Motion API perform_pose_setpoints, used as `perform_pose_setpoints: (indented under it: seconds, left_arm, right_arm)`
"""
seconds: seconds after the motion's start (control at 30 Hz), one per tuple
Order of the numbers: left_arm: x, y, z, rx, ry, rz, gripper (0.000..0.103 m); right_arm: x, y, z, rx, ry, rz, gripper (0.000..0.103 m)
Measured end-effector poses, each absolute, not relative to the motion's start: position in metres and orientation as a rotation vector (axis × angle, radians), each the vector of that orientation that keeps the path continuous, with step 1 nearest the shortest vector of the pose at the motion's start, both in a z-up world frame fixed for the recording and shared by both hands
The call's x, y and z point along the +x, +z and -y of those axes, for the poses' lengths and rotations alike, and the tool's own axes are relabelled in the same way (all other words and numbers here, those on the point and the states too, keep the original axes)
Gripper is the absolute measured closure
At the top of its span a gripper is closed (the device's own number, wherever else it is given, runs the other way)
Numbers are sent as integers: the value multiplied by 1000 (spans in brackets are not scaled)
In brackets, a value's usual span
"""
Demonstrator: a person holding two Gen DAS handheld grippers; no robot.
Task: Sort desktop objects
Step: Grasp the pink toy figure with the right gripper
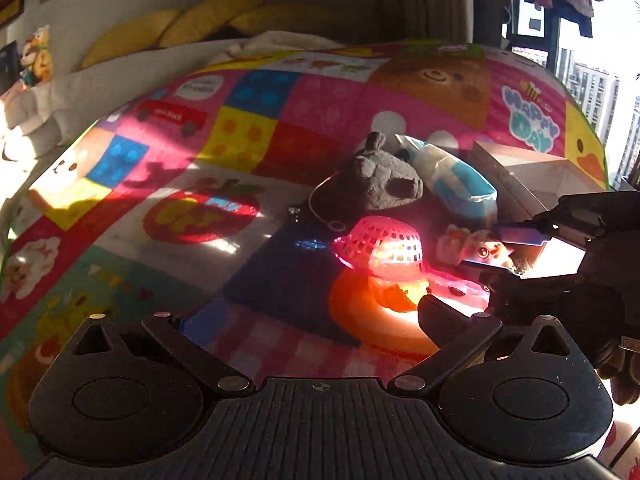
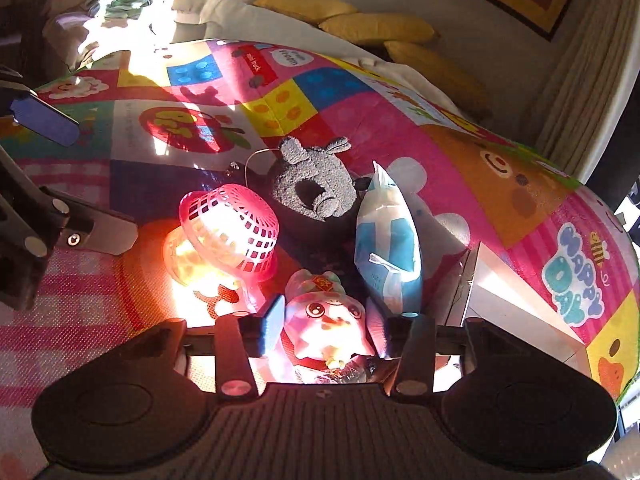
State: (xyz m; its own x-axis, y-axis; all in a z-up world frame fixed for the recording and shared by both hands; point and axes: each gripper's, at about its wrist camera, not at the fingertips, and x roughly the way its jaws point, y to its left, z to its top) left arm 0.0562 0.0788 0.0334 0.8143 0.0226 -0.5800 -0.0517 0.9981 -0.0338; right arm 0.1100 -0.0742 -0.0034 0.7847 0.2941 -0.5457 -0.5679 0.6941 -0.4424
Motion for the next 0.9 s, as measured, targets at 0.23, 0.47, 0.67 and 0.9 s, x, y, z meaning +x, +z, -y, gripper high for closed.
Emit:
perform_pose_setpoints:
  seconds: [0.23, 0.47, 0.67, 0.9]
  left_arm:
    - [55, 33, -67, -56, -12, -626, 0]
    - [61, 34, -22, -12, -139, -637, 0]
    - [73, 35, 40, 108, -284, -561, 1]
    - [102, 20, 78, 160, -291, -592, 23]
  right_arm:
    - [67, 21, 116, -593, 549, -417, 66]
    - [37, 23, 200, -464, 389, -481, 66]
    - [34, 12, 251, -272, 302, -523, 57]
    - [35, 8, 276, -63, 269, -470, 39]
